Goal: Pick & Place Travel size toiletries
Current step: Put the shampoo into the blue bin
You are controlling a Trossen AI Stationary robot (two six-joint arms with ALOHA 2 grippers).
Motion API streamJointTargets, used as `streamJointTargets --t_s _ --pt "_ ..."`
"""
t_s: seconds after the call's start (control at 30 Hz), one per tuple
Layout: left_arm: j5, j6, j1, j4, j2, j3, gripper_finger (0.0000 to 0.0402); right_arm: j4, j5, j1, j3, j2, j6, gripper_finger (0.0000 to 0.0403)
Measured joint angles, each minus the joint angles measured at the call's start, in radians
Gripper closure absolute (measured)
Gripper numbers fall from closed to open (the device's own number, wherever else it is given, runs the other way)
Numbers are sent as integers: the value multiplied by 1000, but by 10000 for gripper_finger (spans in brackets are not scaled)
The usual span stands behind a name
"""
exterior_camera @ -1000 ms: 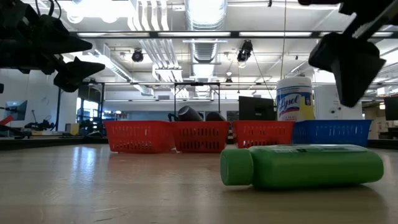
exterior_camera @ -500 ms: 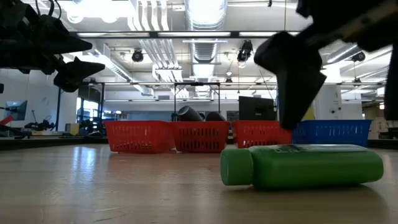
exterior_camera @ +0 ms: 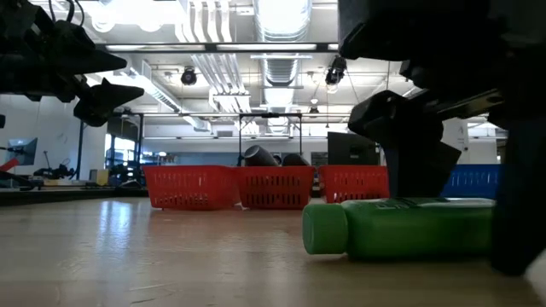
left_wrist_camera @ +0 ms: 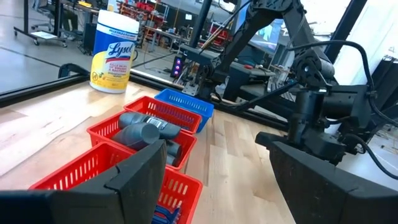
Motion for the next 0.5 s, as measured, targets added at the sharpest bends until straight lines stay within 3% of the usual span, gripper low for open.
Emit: streamJointTargets --t_s 0.2,0.33,0.5 --pt "0 0 0 0 0 0 110 -30 14 -4 2 -22 4 225" --pt "0 0 0 0 0 0 110 -131 62 -12 18 -106 46 276" --pt "0 0 0 0 0 0 110 -406 208 -21 3 -305 341 285"
